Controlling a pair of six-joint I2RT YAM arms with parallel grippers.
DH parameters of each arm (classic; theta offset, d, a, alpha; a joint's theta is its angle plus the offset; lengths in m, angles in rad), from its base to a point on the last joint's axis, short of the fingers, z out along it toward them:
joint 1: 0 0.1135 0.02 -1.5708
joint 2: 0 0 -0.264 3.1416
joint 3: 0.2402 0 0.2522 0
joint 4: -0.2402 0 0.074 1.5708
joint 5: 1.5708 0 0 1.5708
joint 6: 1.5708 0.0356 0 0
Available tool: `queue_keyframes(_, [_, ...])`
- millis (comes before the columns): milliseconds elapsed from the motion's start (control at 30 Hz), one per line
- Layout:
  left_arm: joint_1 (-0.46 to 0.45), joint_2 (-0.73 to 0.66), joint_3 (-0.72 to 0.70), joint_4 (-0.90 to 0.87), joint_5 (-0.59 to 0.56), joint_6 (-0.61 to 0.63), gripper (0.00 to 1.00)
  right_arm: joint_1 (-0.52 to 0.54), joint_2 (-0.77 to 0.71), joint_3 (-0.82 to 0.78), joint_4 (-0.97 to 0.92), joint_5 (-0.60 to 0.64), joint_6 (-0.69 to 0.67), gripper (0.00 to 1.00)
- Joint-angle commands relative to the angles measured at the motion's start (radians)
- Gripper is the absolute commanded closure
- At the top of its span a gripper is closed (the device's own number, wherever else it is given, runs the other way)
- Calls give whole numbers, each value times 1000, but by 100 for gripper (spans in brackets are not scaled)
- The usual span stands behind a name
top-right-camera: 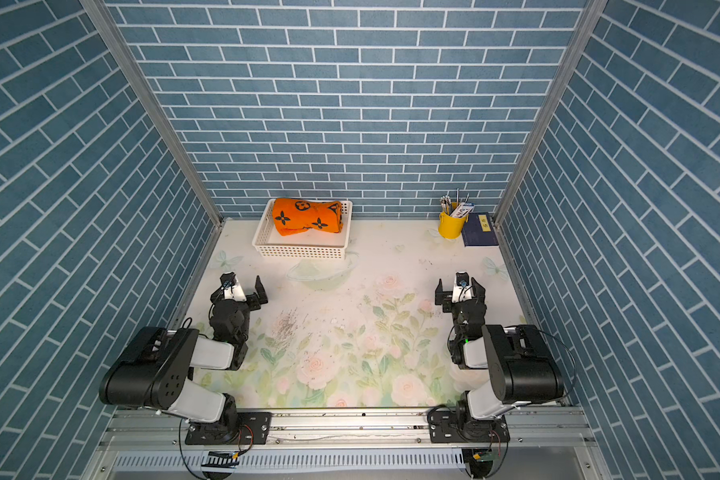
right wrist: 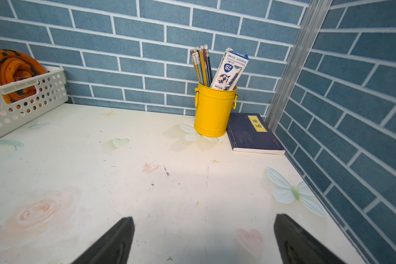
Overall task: Roll up the pillowcase
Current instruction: Reset both arms
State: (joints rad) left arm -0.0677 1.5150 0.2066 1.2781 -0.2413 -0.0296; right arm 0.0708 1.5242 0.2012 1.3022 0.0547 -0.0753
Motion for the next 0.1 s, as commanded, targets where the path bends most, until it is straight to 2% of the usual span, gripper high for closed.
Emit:
queue_keyframes(0, [6, 1, -8, 33, 8, 0, 0, -6, 9, 12, -6, -14, 19, 0])
queue_keyframes(67, [6, -2, -6, 23, 9, 0, 0, -6, 8, 9, -1, -14, 19, 0])
